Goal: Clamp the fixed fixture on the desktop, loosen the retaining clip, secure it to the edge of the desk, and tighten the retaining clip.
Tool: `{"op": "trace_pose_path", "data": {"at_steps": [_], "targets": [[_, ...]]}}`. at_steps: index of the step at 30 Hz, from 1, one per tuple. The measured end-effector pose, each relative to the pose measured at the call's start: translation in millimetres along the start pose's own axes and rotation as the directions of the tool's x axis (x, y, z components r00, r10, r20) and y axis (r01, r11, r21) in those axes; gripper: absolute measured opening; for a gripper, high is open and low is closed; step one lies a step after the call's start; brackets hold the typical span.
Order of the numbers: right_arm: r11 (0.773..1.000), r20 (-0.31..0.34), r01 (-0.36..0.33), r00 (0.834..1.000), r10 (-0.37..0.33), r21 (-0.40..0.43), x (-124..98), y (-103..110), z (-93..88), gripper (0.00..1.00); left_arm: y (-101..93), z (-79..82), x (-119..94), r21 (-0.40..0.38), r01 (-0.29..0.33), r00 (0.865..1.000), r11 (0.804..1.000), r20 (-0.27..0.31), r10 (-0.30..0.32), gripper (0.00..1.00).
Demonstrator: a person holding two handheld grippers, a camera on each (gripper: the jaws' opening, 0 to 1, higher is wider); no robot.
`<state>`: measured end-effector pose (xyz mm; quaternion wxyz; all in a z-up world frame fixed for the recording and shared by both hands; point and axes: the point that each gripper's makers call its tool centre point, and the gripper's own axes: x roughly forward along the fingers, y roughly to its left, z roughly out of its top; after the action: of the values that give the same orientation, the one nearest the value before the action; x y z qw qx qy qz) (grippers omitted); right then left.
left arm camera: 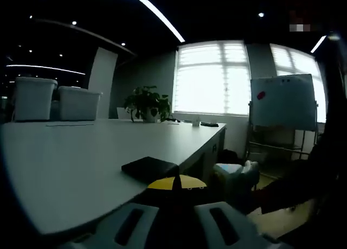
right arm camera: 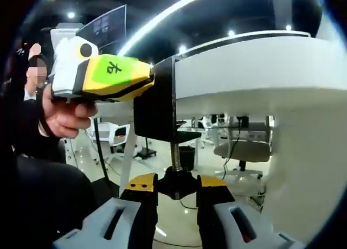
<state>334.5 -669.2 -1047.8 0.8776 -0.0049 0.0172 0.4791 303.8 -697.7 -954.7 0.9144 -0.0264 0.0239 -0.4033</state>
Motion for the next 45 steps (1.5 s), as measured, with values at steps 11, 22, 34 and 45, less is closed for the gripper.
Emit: {"op": "trace_pose_path", "data": {"at_steps": [11,22,34,45], "targets": [[0.997,0.018,-0.077,0.997,0.077,-0.010,3,4,-1.5,0.26,-2.6,-3.2,0,0.026,-0.001,0.999,1.000,-0.041,0.002,0.01],[0.888,0.098,0.458,0.886,-0.453,-0.036,-21,-15,9.7,0.52,-3.3,-4.6,-1,0.054,0.010,0.999,0.999,-0.045,-0.007,0.01],[0.718,0.017,0.696,0.718,-0.696,0.014,-20,-15,-10.7,0.51,-3.0,-4.7,-2,0.061,0.023,0.999,0.998,-0.036,-0.021,0.01],[0.725,0.054,0.688,0.724,-0.688,0.028,-11,-14,1.7,0.35,-2.9,-4.0,-2,0.059,0.029,0.999,0.998,-0.029,-0.027,0.01]]}}
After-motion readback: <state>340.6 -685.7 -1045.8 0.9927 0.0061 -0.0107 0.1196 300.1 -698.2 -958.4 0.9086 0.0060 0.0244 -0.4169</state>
